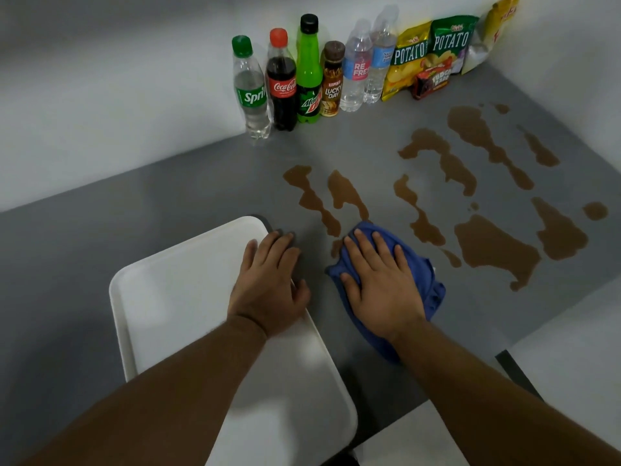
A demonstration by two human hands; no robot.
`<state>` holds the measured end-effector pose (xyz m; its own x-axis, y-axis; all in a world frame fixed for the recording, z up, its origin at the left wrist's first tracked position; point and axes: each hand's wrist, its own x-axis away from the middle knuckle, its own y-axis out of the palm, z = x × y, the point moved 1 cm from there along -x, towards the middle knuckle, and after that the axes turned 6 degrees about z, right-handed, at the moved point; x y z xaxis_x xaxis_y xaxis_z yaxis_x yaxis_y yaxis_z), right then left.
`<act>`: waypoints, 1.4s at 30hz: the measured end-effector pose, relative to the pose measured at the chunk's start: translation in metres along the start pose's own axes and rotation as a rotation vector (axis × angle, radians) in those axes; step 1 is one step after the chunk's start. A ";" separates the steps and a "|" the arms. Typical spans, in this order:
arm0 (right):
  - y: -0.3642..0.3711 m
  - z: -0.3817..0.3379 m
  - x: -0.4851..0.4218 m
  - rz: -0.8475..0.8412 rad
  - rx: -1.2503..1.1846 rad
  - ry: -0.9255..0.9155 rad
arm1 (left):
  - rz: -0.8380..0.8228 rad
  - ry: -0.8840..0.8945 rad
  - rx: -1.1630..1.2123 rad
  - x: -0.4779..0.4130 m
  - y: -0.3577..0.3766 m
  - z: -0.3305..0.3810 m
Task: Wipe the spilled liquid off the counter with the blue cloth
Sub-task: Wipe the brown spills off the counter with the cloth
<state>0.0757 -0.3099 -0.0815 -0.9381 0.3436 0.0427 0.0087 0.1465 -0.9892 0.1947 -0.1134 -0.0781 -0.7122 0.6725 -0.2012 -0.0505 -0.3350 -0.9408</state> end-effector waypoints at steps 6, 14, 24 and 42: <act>0.010 -0.001 0.050 -0.035 -0.033 -0.012 | 0.000 0.007 -0.028 0.001 0.001 0.001; -0.005 0.001 -0.014 -0.021 -0.032 -0.142 | -0.016 0.020 -0.074 0.003 0.001 0.000; 0.005 -0.008 0.021 -0.037 0.025 -0.101 | 0.021 0.015 -0.013 0.003 0.001 0.000; 0.000 0.003 -0.013 0.028 0.039 0.044 | 0.077 0.145 -0.068 -0.052 -0.012 -0.049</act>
<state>0.0864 -0.3169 -0.0827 -0.9215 0.3880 0.0199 0.0208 0.1005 -0.9947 0.2670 -0.1123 -0.0693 -0.6032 0.7365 -0.3061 0.0511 -0.3474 -0.9363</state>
